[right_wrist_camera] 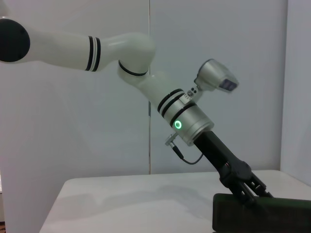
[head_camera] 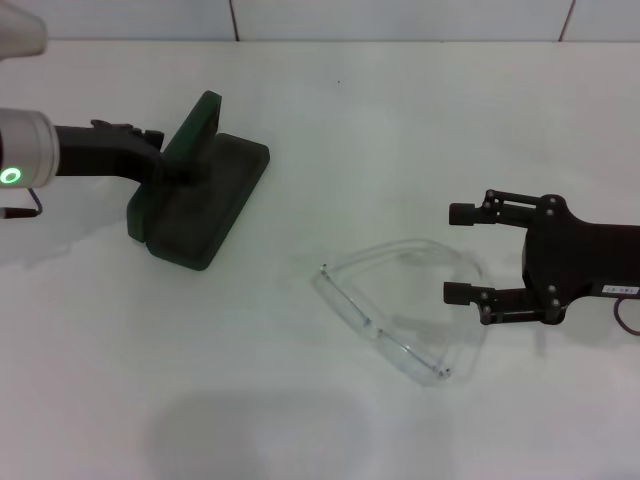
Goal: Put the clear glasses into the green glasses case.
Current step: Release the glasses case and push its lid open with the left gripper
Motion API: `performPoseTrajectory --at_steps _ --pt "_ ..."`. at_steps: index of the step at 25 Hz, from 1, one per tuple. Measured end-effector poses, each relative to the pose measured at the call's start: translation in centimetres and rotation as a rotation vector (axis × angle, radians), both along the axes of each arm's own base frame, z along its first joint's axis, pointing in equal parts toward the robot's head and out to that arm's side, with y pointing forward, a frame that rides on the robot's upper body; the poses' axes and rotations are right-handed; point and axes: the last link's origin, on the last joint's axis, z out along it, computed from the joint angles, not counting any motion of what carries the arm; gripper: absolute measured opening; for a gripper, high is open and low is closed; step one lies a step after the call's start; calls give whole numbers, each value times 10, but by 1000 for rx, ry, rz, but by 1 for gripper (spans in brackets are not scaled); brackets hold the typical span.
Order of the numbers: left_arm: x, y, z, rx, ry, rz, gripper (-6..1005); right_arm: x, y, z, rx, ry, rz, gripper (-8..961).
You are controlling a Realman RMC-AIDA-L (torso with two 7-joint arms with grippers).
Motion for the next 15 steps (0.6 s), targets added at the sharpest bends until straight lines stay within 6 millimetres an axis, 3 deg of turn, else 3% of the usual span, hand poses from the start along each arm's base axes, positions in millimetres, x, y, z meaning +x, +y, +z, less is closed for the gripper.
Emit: performPoseTrajectory --at_steps 15 --pt "4 4 -2 -12 72 41 758 -2 -1 -2 0 -8 22 792"
